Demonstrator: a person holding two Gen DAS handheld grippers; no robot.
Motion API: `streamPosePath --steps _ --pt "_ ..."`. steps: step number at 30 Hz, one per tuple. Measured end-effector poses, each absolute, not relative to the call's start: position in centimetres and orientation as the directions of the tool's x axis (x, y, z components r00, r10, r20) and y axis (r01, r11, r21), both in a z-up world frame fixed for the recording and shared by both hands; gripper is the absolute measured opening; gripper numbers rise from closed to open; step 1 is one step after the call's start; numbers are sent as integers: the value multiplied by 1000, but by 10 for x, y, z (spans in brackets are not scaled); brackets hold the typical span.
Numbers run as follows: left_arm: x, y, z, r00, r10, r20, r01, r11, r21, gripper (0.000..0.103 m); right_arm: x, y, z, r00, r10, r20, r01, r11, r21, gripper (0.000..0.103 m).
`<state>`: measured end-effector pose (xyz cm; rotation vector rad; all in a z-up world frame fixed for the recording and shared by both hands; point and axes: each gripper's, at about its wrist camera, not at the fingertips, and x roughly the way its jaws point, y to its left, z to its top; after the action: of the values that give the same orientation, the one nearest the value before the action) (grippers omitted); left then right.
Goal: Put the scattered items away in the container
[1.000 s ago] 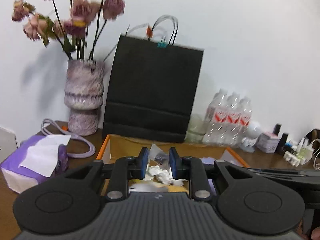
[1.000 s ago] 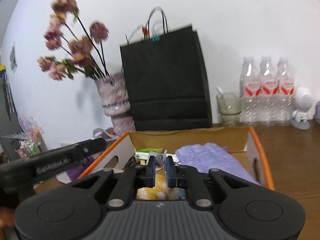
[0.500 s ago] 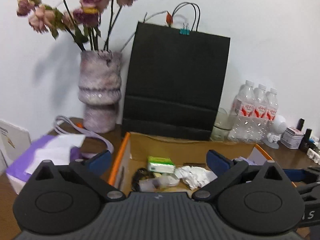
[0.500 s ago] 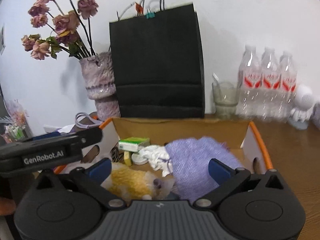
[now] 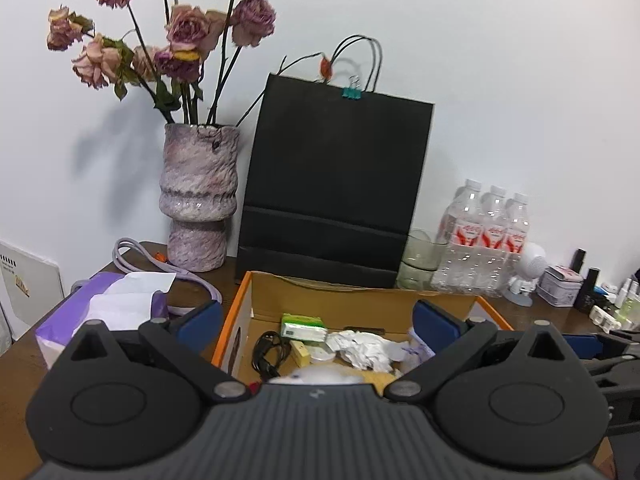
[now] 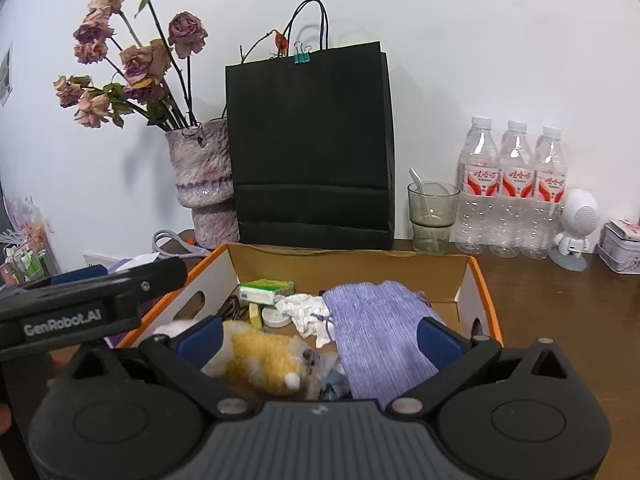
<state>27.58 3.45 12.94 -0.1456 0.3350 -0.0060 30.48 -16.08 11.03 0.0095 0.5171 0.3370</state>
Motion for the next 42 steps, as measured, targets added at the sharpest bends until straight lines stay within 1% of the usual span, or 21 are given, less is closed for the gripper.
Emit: streamPosePath --steps 7,14,18,23,26,32,34,37,42 --pt "234 29 122 942 -54 -332 17 994 -111 103 260 -172 104 829 269 -491 -278 959 56 103" --pt "186 30 103 946 -70 -316 33 992 -121 103 213 -182 82 827 296 -478 -277 954 111 103" --pt "169 31 85 945 -63 -320 22 991 -129 103 195 -181 65 831 291 -473 -279 955 98 103" --pt "159 31 62 943 -28 -332 -8 994 -107 103 187 -175 41 827 270 -493 -276 959 63 103" --pt "156 28 53 948 10 -318 -33 997 -65 103 186 -172 33 844 240 -480 -261 965 25 103" --pt "155 23 50 947 47 -318 -58 998 -25 103 187 -167 23 875 199 -442 -233 972 -23 103" --pt "154 23 50 950 52 -309 -61 998 -18 103 188 -169 23 878 191 -439 -220 975 -17 103" --pt "154 21 50 950 60 -306 -64 998 -2 103 186 -174 25 896 182 -405 -195 981 8 103" --pt "152 16 51 953 74 -294 -71 997 21 103 185 -172 26 899 179 -401 -197 980 -6 103"
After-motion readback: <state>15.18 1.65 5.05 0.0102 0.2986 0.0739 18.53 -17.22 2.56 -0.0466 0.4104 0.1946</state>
